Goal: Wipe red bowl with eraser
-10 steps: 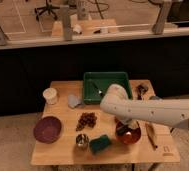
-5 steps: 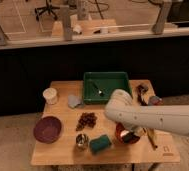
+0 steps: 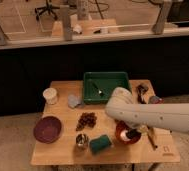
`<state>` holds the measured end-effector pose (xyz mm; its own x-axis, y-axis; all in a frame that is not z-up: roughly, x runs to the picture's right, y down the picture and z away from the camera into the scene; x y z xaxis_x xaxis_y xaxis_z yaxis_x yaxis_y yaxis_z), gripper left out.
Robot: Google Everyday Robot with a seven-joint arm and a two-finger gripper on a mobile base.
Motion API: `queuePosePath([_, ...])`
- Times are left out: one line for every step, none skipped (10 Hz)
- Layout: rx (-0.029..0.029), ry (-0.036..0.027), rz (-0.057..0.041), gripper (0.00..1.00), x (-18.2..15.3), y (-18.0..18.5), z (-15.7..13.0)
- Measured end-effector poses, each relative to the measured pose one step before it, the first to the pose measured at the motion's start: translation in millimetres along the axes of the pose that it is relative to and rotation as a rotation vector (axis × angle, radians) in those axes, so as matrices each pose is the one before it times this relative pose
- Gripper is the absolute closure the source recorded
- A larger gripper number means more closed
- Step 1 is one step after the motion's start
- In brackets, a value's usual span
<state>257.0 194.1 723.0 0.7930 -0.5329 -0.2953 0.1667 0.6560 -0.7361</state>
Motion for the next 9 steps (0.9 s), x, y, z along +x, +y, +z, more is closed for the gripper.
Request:
queuePosePath([-0.00052,-0.00064,0.00488,0.85,3.2,-8.85,1.58])
queuePosePath([0.00017,-0.00162,0.00331,0.85,1.48,-7.72,1.36])
queuePosePath([-0.00049,-0.00263,0.00399,0.85,1.06,-9.64,2.59])
queuePosePath([0.00114,-0.00269,-0.00015,0.85,-0.82,-6.8,1.35])
queuePosePath([0.00264,-0.00466,0.00034,0.85,-1.82,-4.96,0.44])
queuePosePath([0.00281,-0.0052,-0.00208,0.85,-2.14,-3.34,0.57])
queuePosePath([0.00234,-0.00501,-0.00384,0.85,-2.89,-1.2,0.15])
queuePosePath([0.00497,-0.00832,-0.01159,0.85,-7.78,-2.57,-2.34])
queuePosePath([0.00474,-0.00664,-0.01328,0.85,-8.49,-2.26,-2.89])
